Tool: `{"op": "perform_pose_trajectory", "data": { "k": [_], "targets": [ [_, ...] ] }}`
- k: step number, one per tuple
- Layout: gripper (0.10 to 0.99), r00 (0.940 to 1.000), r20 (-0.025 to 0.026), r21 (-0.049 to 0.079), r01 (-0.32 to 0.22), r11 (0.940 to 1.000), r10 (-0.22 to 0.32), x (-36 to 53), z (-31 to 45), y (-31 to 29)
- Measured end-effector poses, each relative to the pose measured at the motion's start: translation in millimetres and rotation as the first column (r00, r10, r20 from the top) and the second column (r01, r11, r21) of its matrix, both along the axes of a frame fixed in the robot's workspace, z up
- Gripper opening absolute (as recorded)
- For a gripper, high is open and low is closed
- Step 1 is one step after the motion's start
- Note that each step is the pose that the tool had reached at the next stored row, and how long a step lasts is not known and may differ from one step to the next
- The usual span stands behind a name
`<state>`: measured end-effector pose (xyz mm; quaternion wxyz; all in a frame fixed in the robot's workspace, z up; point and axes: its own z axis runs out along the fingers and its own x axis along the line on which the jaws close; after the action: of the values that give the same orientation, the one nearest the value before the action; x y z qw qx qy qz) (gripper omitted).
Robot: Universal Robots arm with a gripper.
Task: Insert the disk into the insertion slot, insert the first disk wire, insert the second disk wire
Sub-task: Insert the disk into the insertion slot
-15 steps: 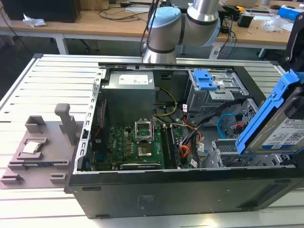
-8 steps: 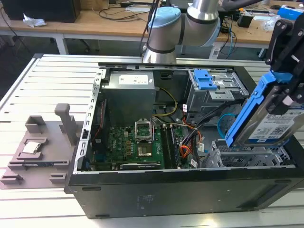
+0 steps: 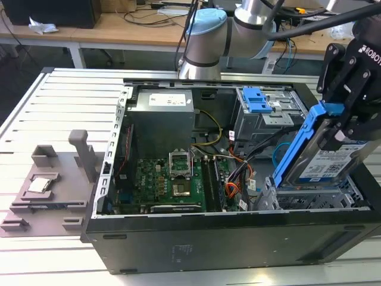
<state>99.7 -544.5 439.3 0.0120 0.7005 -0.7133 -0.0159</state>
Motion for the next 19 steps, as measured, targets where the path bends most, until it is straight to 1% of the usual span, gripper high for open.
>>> {"op": "perform_pose_trajectory", "data": {
  "k": [2, 9, 13, 19],
  "targets": [
    [0.369, 1.0000, 0.0001, 0.000, 0.000, 1.0000, 0.000, -0.4, -2.5, 0.7],
    [0.369, 1.0000, 0.0000, 0.000, 0.000, 1.0000, 0.000, -0.9, -16.9, 0.9],
    [0.369, 1.0000, -0.0001, 0.000, 0.000, 1.0000, 0.000, -0.9, -28.2, 0.9],
    [0.369, 1.0000, 0.0000, 0.000, 0.000, 1.0000, 0.000, -0.9, -42.3, 0.9]
  ]
}}
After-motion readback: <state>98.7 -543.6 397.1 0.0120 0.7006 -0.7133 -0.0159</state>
